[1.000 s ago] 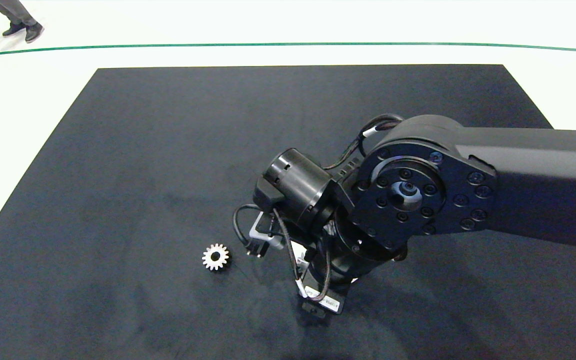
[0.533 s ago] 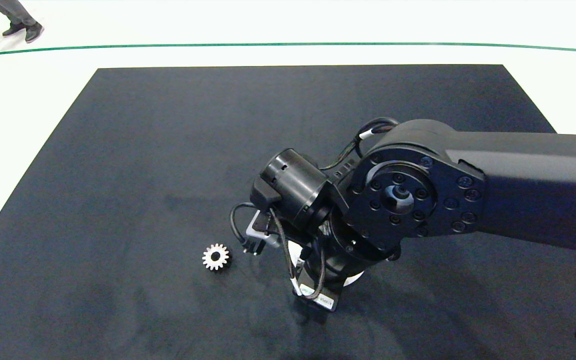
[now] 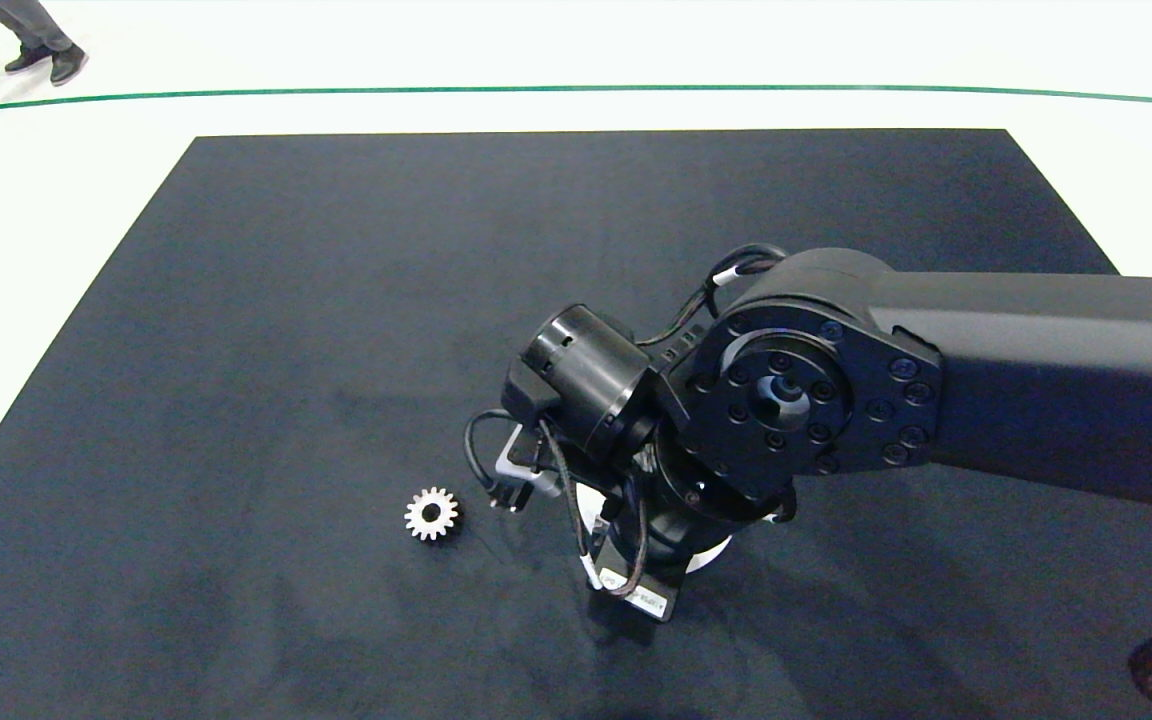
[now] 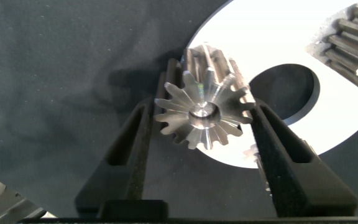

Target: Remove an incorrectly installed larger gear and replace it with the correct smaller gear

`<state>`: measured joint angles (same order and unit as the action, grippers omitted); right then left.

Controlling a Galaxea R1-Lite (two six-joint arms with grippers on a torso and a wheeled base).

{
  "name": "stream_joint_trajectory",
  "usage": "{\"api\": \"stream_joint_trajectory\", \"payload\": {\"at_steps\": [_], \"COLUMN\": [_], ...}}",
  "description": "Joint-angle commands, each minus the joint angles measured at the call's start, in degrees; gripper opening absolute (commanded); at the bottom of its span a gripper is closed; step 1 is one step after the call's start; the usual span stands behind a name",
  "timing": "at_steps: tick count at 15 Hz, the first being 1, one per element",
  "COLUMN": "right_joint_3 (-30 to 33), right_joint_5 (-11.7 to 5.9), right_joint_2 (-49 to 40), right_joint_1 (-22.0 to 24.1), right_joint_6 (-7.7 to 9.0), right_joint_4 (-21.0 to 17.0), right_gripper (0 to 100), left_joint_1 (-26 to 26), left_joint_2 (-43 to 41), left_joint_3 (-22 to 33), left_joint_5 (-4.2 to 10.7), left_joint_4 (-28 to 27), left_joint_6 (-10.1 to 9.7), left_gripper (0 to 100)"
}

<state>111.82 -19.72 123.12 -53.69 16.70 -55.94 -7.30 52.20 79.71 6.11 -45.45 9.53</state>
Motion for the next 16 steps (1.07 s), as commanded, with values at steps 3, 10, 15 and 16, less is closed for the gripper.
{"api": "stream_joint_trajectory", "payload": {"at_steps": [3,10,15,16], "right_joint_3": [-0.29,-0.99,-3.37,-3.37], "right_joint_5": [-0.14,-0.93,-0.84,-0.84], "right_joint_2": [-0.17,-0.17,-1.13,-1.48], "right_joint_1": [0.16,-0.01,-0.37,-0.37], "right_joint_6": [0.17,0.17,0.17,0.17], "right_joint_4": [-0.31,-0.4,0.31,0.4], "right_gripper": [49,35,25,23], "left_joint_1": [-0.08,-0.08,0.01,0.01], "left_joint_2": [-0.08,-0.17,-0.34,-0.34], "left_joint_3": [0.0,0.0,0.0,0.0], "left_joint_5": [0.04,0.04,0.13,0.13], "left_joint_4": [-0.26,-0.26,-0.26,-0.26], "left_joint_6": [0.05,0.05,0.05,0.05], "left_gripper": [100,100,100,100]}}
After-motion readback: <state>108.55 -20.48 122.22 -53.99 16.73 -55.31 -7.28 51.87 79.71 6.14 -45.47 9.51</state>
